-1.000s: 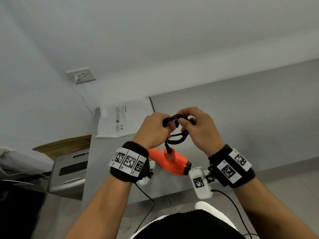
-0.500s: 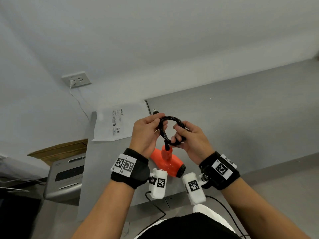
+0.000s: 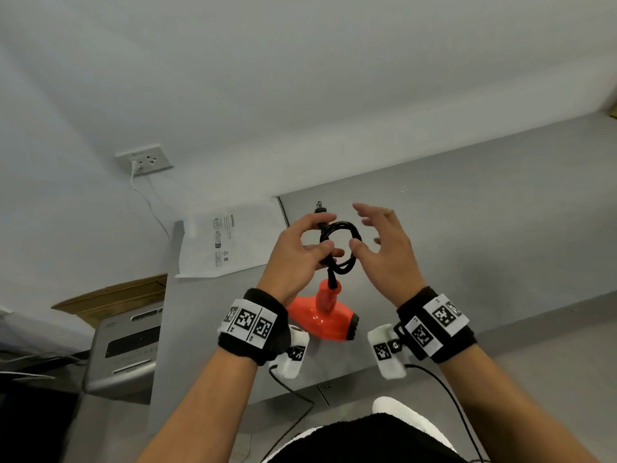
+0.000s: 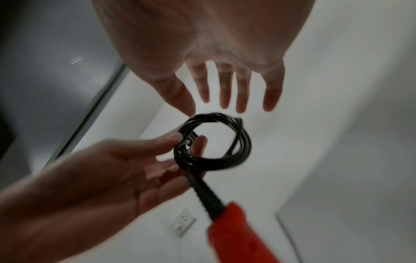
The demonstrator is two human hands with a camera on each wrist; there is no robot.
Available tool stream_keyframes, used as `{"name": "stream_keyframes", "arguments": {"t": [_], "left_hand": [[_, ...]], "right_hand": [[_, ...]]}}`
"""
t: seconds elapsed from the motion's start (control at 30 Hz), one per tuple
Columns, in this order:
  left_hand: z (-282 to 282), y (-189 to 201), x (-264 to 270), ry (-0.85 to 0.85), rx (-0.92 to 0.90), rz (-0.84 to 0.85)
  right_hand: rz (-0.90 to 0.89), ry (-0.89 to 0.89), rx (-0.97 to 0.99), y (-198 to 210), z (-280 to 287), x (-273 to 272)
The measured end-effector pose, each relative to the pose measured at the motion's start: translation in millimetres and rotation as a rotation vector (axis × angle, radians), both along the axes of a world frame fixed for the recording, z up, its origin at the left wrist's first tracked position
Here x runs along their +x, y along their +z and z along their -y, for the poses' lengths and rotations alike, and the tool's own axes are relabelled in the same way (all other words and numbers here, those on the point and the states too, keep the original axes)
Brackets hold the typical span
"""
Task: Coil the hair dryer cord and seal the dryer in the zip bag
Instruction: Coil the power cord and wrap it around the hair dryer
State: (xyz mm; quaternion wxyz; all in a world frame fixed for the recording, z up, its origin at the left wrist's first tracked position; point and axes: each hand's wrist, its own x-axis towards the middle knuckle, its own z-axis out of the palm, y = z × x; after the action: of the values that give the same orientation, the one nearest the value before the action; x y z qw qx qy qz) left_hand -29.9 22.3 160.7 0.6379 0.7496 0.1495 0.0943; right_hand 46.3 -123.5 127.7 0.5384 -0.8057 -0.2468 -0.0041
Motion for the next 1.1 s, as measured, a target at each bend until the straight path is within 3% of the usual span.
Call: {"name": "stream_keyframes", "arguments": {"t": [0.1, 0.23, 0.37, 0.57, 0.63, 0.77, 0.9, 1.1], "left_hand": [[-1.5, 0.4, 0.7, -0.027, 0.036, 0.033], [0.3, 0.8, 1.8, -0.031, 0.022, 0.053], [4.5, -5.3, 4.0, -0.045, -0.122, 0.039], [2.9, -16.9, -2.0, -0.102, -0.313, 0.058], [-0.2, -27.8, -2.1, -0.101, -0.21, 0.045], [-9.2, -63.1, -4.1, -0.021, 0.182, -0.12], [-6.0, -108.4, -13.4, -0.199, 0.571, -0.373], [2.8, -160.0, -16.5, -0.291, 0.731, -0.531]], "right_hand": [[0.29, -0.095, 0.016, 9.8, 2.5, -6.4], [0.176, -0.034, -0.045, 15.4, -3.9, -9.4], [0.048, 0.051, -0.153, 6.8, -11.5, -8.7], [0.03, 0.063, -0.291, -9.2, -6.3, 3.0], [-0.022, 0.034, -0.28, -15.4, -3.2, 10.4], [-0.188, -0.035, -0.297, -32.2, 11.2, 39.1], [-0.555, -0.078, -0.083, -62.7, 30.6, 71.0], [-0.827, -0.173, 0.038, -113.9, 50.3, 91.1]]}}
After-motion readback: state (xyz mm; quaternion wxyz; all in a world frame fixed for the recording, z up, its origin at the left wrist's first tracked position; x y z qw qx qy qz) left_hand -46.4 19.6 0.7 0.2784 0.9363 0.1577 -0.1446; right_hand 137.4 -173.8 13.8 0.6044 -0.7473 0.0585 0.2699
